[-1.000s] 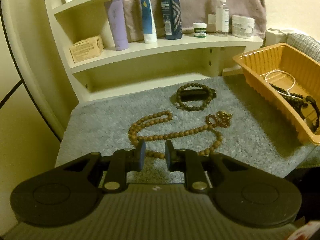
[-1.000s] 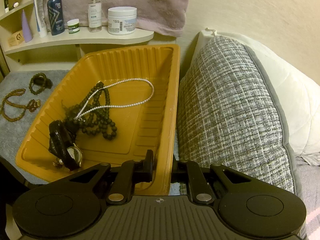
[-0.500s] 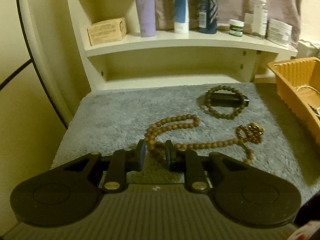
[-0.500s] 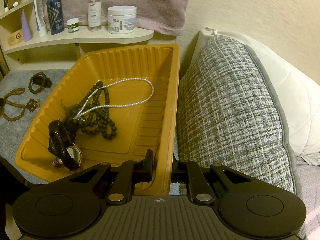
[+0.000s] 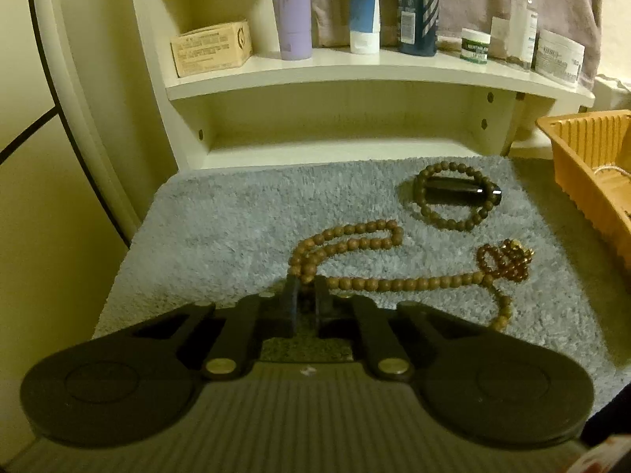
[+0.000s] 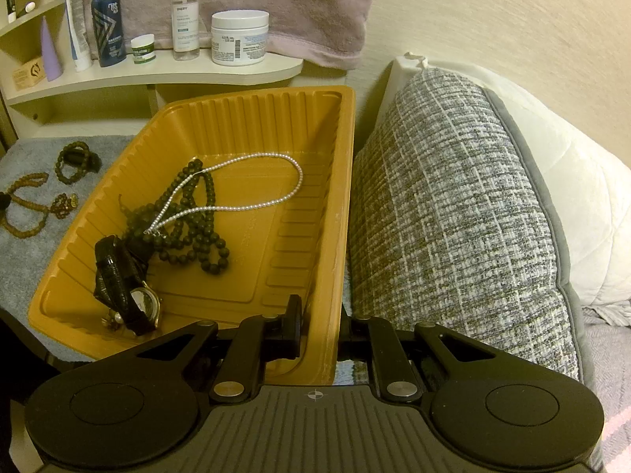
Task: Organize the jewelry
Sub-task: 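Close the left gripper on the light wooden bead necklace, then lift the wooden bead necklace with the left gripper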
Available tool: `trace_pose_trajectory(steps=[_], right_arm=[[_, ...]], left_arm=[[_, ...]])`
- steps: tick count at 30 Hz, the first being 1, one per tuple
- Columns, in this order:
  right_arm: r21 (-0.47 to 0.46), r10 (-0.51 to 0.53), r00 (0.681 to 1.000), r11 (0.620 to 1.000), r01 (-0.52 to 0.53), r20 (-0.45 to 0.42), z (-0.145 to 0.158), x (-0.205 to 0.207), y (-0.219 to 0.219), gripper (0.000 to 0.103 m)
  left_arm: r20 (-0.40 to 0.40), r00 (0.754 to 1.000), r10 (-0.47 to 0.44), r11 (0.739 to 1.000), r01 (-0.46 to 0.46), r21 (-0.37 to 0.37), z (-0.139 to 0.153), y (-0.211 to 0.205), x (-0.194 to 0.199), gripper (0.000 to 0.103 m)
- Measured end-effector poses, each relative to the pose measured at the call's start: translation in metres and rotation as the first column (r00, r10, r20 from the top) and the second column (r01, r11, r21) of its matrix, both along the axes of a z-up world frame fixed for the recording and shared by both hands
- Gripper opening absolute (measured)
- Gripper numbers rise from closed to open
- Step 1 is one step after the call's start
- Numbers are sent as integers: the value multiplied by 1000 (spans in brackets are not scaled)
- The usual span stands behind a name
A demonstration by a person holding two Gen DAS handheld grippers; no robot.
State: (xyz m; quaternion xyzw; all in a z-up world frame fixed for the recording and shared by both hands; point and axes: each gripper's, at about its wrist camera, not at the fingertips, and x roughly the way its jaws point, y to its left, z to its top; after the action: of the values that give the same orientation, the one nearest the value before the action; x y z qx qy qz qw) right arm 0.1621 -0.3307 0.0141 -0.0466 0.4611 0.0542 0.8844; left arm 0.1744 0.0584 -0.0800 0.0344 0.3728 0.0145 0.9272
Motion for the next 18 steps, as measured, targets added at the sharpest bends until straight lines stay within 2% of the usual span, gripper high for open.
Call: trace_pose_trajectory(steps=[18], right_arm=[[-1, 5, 1000, 1000, -5, 5, 2, -1, 1, 14]], left_arm=[[92, 994, -61, 998, 62, -5, 53, -6, -3, 6]])
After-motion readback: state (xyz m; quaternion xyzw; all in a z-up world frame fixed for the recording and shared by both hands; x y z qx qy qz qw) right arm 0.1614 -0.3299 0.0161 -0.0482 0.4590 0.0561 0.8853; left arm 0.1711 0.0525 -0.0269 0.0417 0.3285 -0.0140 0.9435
